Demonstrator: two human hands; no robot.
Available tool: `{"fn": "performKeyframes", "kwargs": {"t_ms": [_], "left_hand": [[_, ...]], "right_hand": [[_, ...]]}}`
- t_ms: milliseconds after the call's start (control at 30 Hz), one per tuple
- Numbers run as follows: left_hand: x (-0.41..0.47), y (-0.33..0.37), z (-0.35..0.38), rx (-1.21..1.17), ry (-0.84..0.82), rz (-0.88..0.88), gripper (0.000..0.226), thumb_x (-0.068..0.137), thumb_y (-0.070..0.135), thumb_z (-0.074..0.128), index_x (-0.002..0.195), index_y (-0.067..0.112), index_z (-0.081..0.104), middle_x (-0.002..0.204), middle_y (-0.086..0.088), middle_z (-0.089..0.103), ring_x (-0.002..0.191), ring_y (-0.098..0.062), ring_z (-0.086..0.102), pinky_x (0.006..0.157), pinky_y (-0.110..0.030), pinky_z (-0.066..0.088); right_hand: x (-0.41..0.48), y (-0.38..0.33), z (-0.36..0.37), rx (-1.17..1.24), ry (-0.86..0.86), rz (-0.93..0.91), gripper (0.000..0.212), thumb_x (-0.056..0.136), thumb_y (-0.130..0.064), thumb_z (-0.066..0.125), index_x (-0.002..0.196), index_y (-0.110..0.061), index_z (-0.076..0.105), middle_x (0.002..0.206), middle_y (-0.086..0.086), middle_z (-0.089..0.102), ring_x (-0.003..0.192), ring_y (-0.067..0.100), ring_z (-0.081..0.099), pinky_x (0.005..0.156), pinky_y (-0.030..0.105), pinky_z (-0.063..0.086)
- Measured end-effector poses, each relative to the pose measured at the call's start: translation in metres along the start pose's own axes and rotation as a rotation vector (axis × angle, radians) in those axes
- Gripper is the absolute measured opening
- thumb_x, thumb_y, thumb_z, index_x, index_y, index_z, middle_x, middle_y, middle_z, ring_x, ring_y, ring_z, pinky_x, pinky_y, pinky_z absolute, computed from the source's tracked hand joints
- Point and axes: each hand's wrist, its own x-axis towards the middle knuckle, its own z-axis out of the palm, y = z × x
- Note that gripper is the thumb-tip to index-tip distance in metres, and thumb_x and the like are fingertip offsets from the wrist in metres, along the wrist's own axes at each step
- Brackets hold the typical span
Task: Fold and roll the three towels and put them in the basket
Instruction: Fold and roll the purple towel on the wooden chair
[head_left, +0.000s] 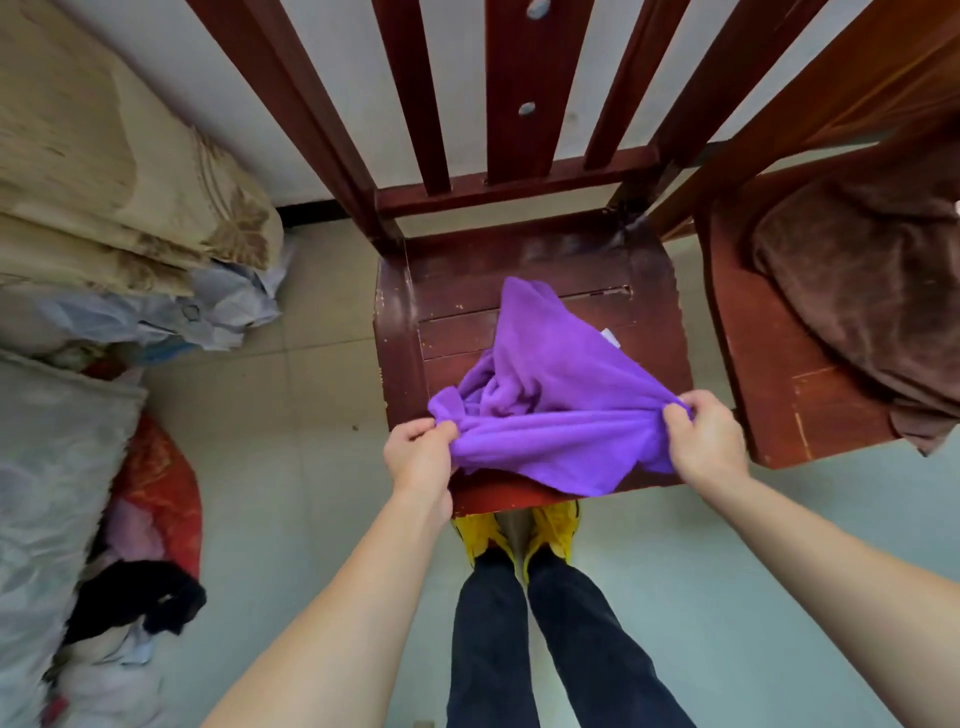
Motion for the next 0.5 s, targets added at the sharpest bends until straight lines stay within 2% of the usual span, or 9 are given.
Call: {"fn": "performKeyframes", "kwargs": {"t_ms": [67,133,200,267,367,433,500], "left_hand": [[-0.007,-0.013,-0.006,0.051,-0.004,-0.036,0.027,0.079,-0.006,0.059,0.102,0.008,0.057,0.091,-0.013,0.061,0.075,-0.024,0.059,0.075,-0.041,0.054],[-0.013,-0.024,-0.011,0.109,-0.051,-0.09,0.022,0.076,-0.01,0.054,0.088,0.008,0.056,0.077,-0.011,0.056,0.063,-0.022,0.052,0.061,-0.033,0.05],[-0.017,-0.029,-0.015,0.175,-0.099,-0.13,0.018,0.073,-0.009,0.051,0.074,0.009,0.053,0.069,-0.008,0.051,0.056,-0.019,0.045,0.055,-0.027,0.04],[-0.013,-0.028,-0.018,0.149,-0.149,-0.131,0.01,0.076,0.003,0.059,0.082,0.011,0.058,0.076,-0.006,0.062,0.061,-0.02,0.056,0.057,-0.027,0.045],[0.001,-0.024,-0.018,0.088,-0.233,-0.097,0.033,0.077,0.03,0.074,0.105,0.016,0.065,0.096,-0.005,0.074,0.084,-0.022,0.07,0.071,-0.037,0.057],[0.006,-0.024,-0.011,0.106,-0.259,-0.072,0.035,0.076,0.028,0.077,0.107,0.014,0.069,0.097,-0.007,0.075,0.088,-0.024,0.071,0.077,-0.041,0.058],[0.006,-0.023,-0.002,0.09,-0.212,-0.037,0.024,0.079,0.014,0.072,0.102,0.008,0.07,0.091,-0.011,0.073,0.079,-0.025,0.068,0.07,-0.037,0.055]], "right_hand": [[-0.01,0.018,-0.001,-0.053,-0.088,0.027,0.005,0.089,-0.019,0.053,0.089,-0.016,0.057,0.092,0.02,0.066,0.091,0.039,0.061,0.07,0.036,0.038],[-0.017,0.025,0.0,-0.128,-0.215,0.081,0.002,0.088,-0.019,0.053,0.086,-0.018,0.053,0.092,0.016,0.065,0.094,0.038,0.06,0.073,0.037,0.043],[-0.018,0.022,-0.001,-0.2,-0.285,0.142,0.01,0.086,-0.018,0.054,0.096,-0.02,0.053,0.102,0.012,0.066,0.097,0.034,0.06,0.078,0.037,0.045],[-0.012,0.003,0.001,-0.161,-0.205,0.041,0.024,0.085,-0.024,0.056,0.109,-0.023,0.054,0.11,0.006,0.066,0.101,0.03,0.06,0.077,0.035,0.043],[0.0,-0.05,0.007,0.001,-0.078,-0.233,0.042,0.082,-0.046,0.059,0.12,-0.028,0.053,0.12,-0.003,0.063,0.109,0.024,0.059,0.082,0.034,0.043],[0.007,-0.083,0.017,0.034,-0.166,-0.322,0.057,0.079,-0.057,0.063,0.127,-0.029,0.051,0.127,-0.005,0.061,0.115,0.021,0.057,0.091,0.035,0.045],[0.016,-0.099,0.029,-0.093,-0.279,-0.338,0.054,0.08,-0.052,0.067,0.125,-0.025,0.056,0.125,0.001,0.063,0.117,0.027,0.057,0.092,0.037,0.046]]}}
